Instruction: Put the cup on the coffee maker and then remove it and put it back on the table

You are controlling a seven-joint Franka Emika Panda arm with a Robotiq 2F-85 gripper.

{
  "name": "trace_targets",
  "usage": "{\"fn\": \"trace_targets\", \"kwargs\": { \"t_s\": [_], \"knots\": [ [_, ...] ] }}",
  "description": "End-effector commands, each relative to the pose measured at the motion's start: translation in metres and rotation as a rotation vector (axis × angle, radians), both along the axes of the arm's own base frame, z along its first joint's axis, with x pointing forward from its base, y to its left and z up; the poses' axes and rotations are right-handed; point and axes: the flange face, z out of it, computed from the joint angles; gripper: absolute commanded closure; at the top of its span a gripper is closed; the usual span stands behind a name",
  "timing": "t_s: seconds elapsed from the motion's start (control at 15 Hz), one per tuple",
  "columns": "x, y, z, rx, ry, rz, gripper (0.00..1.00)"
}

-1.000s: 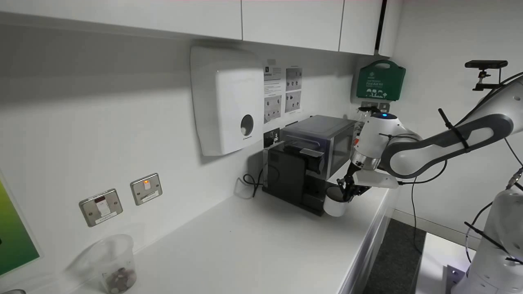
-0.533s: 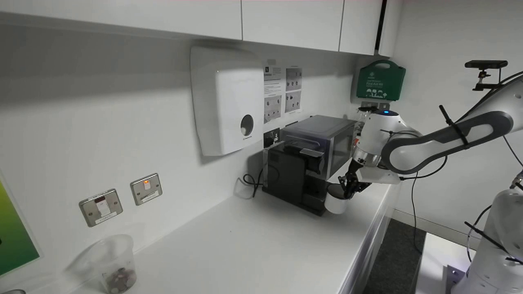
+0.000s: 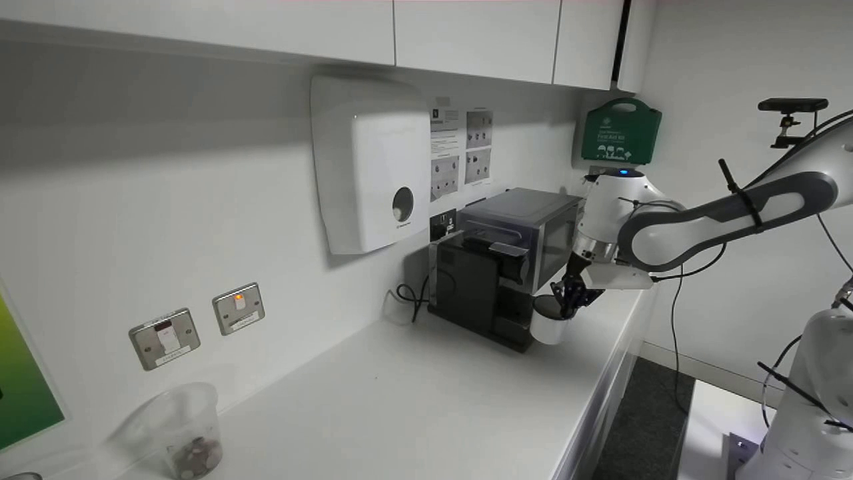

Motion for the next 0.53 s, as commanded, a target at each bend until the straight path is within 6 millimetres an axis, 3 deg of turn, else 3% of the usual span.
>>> {"fn": "trace_targets", "kwargs": {
  "t_s": [0.0, 0.47],
  "knots": [
    [0.013, -0.001, 0.017, -0.026, 0.01, 0.028, 0.98],
    [0.025, 0.003, 0.018, -0.056, 0.015, 0.061, 0.98]
  ]
}}
